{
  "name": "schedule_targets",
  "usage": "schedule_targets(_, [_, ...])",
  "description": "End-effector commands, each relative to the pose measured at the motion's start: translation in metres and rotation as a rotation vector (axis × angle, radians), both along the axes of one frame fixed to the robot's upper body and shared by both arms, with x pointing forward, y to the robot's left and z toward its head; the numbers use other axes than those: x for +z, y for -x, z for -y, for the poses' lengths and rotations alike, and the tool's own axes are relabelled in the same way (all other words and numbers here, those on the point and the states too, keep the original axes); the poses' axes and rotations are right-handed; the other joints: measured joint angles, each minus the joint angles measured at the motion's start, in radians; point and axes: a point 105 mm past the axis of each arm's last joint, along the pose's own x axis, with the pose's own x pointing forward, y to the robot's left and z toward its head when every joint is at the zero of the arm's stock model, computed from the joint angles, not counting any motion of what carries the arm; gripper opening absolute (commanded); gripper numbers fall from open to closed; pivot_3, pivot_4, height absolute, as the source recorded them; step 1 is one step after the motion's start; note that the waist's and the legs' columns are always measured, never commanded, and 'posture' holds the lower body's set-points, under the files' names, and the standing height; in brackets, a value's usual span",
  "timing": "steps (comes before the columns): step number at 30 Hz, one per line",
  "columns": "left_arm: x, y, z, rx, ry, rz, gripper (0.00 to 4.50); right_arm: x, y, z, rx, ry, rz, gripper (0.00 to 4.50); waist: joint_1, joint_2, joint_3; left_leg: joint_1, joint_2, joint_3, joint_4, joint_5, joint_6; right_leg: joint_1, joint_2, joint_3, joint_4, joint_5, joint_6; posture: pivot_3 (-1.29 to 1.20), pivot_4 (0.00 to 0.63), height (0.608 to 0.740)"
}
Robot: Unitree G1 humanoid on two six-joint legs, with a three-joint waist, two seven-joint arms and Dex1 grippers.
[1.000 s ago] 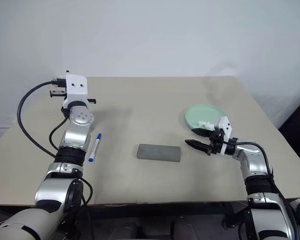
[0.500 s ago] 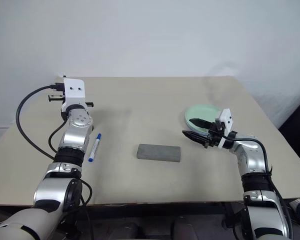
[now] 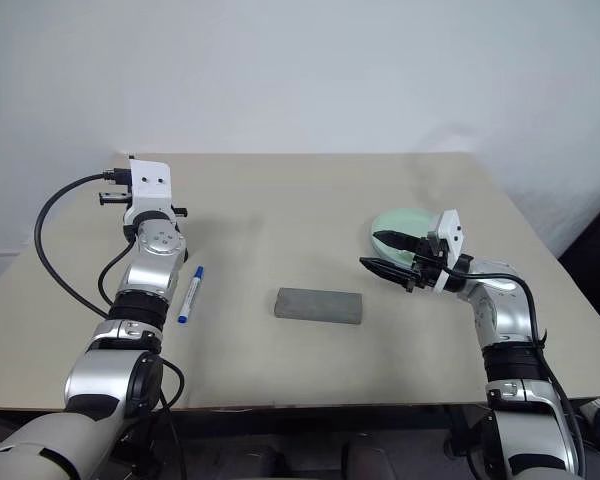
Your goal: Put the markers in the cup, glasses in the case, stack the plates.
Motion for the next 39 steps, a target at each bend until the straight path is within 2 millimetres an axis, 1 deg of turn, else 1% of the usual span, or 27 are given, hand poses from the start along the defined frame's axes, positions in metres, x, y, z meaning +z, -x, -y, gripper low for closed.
schedule_targets(1, [0.02,-0.001,0.002,-0.008,-0.009,0.07,0.02,0.025,-0.001,-0.004,0.028,-0.011,0.088,3.36,0.0,0.0,0.0,0.0,0.0,0.0,0.0,0.0,0.0,0.0,0.0,0.0,0.0,0.0,0.0,0.0,0.0,0.732])
schedule_targets(3, [0.02,-0.002,0.002,-0.011,-0.008,0.072,0.02,0.029,-0.002,-0.005,0.029,-0.019,0.102,3.36,0.0,0.0,0.0,0.0,0.0,0.0,0.0,0.0,0.0,0.0,0.0,0.0,0.0,0.0,0.0,0.0,0.0,0.732])
schedule_targets(7, [0.019,-0.003,0.004,-0.022,-0.023,0.073,0.02,0.044,-0.005,-0.008,0.032,-0.047,0.136,3.36,0.0,0.0,0.0,0.0,0.0,0.0,0.0,0.0,0.0,0.0,0.0,0.0,0.0,0.0,0.0,0.0,0.0,0.732])
schedule_targets(13, [0.015,-0.005,0.004,-0.027,-0.048,0.06,0.02,0.059,-0.005,-0.01,0.074,-0.047,0.126,3.36,0.0,0.0,0.0,0.0,0.0,0.0,0.0,0.0,0.0,0.0,0.0,0.0,0.0,0.0,0.0,0.0,0.0,0.732])
schedule_targets(16, [0.012,-0.006,0.004,-0.031,-0.055,0.054,0.02,0.061,-0.005,-0.01,0.09,-0.032,0.107,3.36,0.001,0.0,0.0,-0.001,0.0,0.0,0.0,0.0,0.0,-0.001,0.0,0.0,0.0,0.0,0.0,0.0,0.0,0.732])
schedule_targets(21, [0.006,-0.007,0.006,-0.047,-0.053,0.042,0.02,0.057,-0.002,-0.01,0.11,0.004,0.071,3.36,0.001,0.0,0.0,-0.001,0.001,0.0,0.0,0.0,0.0,-0.001,-0.001,-0.001,0.0,0.0,0.0,0.0,0.0,0.732])
schedule_targets(24, [0.005,-0.008,0.008,-0.062,-0.033,0.052,0.81,0.056,-0.003,-0.01,0.106,0.006,0.072,3.36,0.001,0.0,0.0,-0.001,0.001,0.0,0.0,0.0,0.0,-0.001,-0.001,-0.001,0.0,0.0,0.0,0.0,0.0,0.732])
schedule_targets(26, [0.006,-0.008,0.008,-0.059,-0.037,0.052,1.51,0.056,-0.003,-0.01,0.105,0.006,0.072,3.36,0.001,0.0,0.0,-0.001,0.001,0.0,0.0,0.0,0.0,-0.001,-0.001,-0.001,0.0,0.0,0.0,0.0,0.0,0.732])
schedule_targets(27, [0.006,-0.009,0.008,-0.056,-0.039,0.052,1.79,0.056,-0.003,-0.01,0.104,0.006,0.072,3.36,0.001,0.0,0.0,-0.001,0.001,0.0,0.0,0.0,0.0,-0.001,-0.001,-0.002,0.0,0.0,0.0,0.0,0.0,0.732])
schedule_targets(35, [0.01,-0.01,0.01,-0.054,-0.04,0.063,1.79,0.055,-0.004,-0.01,0.096,0.008,0.076,3.36,0.001,0.0,0.0,-0.001,0.001,0.0,0.0,0.0,0.0,-0.001,-0.001,-0.002,0.0,0.0,0.0,0.0,0.0,0.732])
schedule_targets(39, [0.022,-0.011,0.018,-0.103,0.003,0.101,1.79,0.054,-0.005,-0.01,0.093,0.009,0.079,3.36,0.001,0.0,0.0,-0.001,0.001,0.0,0.0,0.0,0.0,-0.001,-0.001,-0.002,0.0,0.0,0.0,0.0,0.0,0.732])
